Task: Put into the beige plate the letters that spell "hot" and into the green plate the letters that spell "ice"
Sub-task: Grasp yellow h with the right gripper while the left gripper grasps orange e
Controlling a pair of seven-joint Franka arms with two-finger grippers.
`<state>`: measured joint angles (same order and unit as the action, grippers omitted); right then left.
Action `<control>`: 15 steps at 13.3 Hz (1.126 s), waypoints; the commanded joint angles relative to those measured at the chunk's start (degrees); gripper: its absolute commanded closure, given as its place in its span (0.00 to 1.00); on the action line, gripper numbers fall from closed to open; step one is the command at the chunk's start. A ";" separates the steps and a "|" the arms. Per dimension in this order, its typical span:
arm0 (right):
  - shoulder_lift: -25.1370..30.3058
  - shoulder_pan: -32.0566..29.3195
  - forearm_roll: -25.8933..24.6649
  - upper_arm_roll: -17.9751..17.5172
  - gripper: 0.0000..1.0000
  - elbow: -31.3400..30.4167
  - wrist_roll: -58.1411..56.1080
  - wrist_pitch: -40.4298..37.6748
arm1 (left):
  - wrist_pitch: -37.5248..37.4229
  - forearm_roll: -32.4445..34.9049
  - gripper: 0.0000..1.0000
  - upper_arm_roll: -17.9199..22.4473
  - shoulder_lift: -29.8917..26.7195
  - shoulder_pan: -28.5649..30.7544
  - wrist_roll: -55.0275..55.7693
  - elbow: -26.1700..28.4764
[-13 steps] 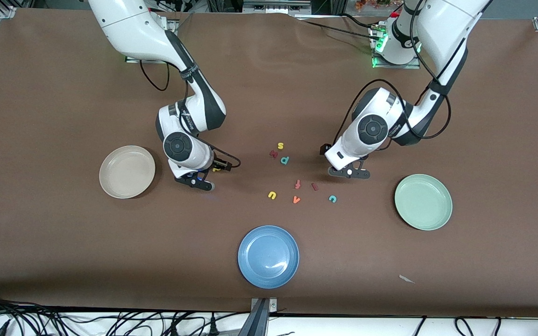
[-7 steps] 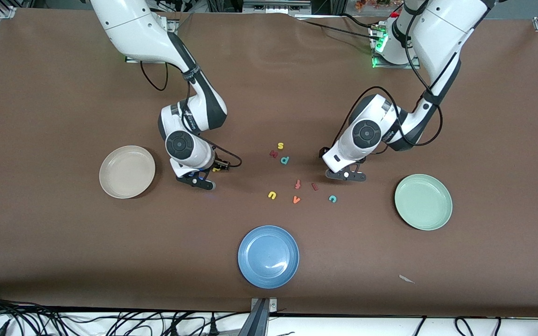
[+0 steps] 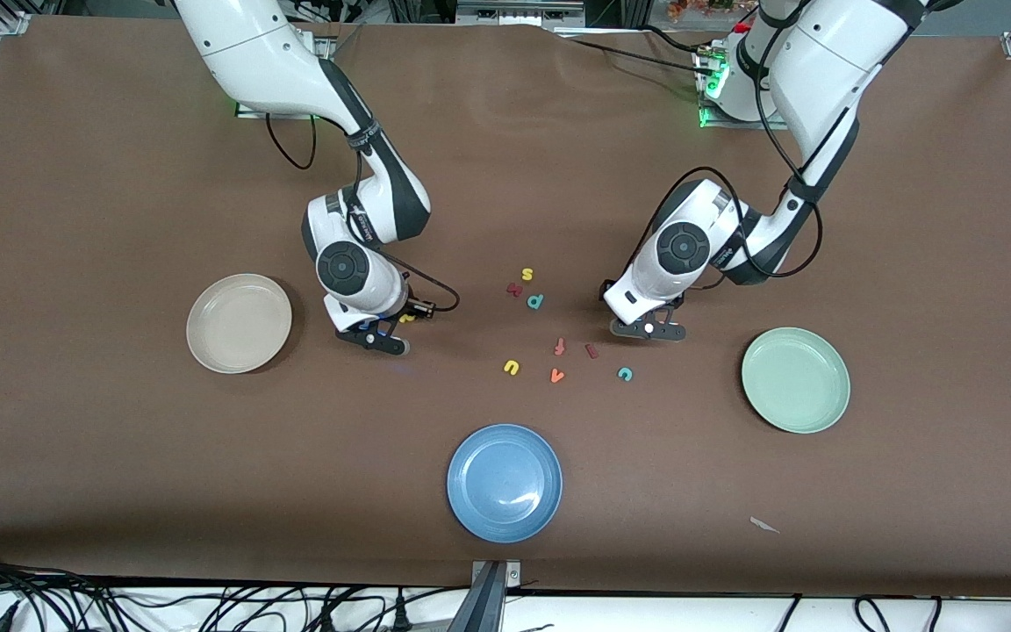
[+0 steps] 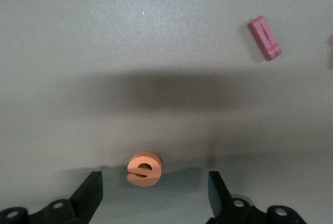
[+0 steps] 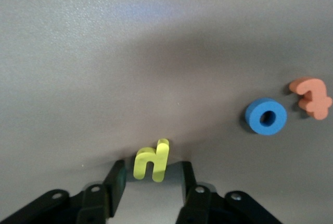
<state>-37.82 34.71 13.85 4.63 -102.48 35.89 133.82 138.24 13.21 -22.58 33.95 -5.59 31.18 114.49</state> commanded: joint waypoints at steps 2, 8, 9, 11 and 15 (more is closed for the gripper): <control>0.56 0.36 0.83 0.21 0.50 -1.58 -4.07 2.06 | 0.98 1.99 0.22 0.08 -0.11 -0.21 1.86 0.64; 0.73 0.36 0.91 0.29 0.50 -1.49 -7.94 2.14 | 0.98 1.91 0.43 0.17 -0.12 -0.13 1.86 0.55; 0.82 0.36 0.92 0.29 0.50 -1.41 -8.12 2.06 | 0.98 1.91 0.45 0.17 -0.12 -0.13 1.86 0.47; 0.91 0.27 0.92 0.38 0.50 -1.23 -8.29 2.06 | 0.98 1.99 0.48 0.17 -0.12 -0.04 1.86 0.29; 0.99 0.27 1.00 0.47 0.65 -1.40 -8.29 1.97 | 0.98 3.14 0.53 0.25 -0.12 0.31 1.86 0.20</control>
<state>-37.72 34.72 13.85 4.82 -102.61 28.91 134.76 138.47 13.54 -22.50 33.93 -5.53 31.62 114.45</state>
